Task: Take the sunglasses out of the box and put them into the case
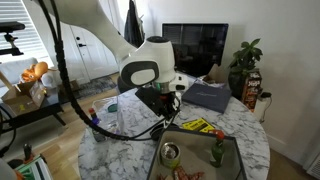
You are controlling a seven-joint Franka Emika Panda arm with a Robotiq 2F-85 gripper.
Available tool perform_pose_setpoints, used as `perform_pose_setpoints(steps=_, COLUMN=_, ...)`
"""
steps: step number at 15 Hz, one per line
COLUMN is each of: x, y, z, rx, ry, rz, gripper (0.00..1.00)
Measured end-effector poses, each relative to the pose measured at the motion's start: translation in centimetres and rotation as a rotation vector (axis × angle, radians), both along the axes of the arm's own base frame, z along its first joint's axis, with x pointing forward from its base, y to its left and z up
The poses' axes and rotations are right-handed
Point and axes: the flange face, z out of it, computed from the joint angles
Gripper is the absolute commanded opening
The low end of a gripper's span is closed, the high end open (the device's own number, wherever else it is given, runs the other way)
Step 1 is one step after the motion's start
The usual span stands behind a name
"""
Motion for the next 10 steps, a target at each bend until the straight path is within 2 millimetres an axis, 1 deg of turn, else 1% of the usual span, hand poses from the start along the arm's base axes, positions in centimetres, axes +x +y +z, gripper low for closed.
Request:
perform_pose_setpoints(steps=1, x=-0.1, y=-0.2, z=-0.2, rx=-0.005, ry=0.006, rz=0.001, gripper=0.02)
perform_pose_setpoints(steps=4, x=-0.1, y=-0.3, z=-0.1, rx=-0.005, ry=0.008, rz=-0.020, gripper=0.02)
perform_pose_setpoints(steps=7, x=0.1, y=-0.6, z=0.1, rx=-0.057, ry=-0.018, rz=-0.148, gripper=0.02)
perform_pose_setpoints(steps=8, x=0.1, y=-0.3, z=0.2, rx=-0.078, ry=-0.016, rz=-0.161, gripper=0.02)
perform_pose_setpoints(steps=10, x=0.2, y=1.2, z=0.6, rx=-0.105, ry=-0.002, rz=-0.146, gripper=0.02)
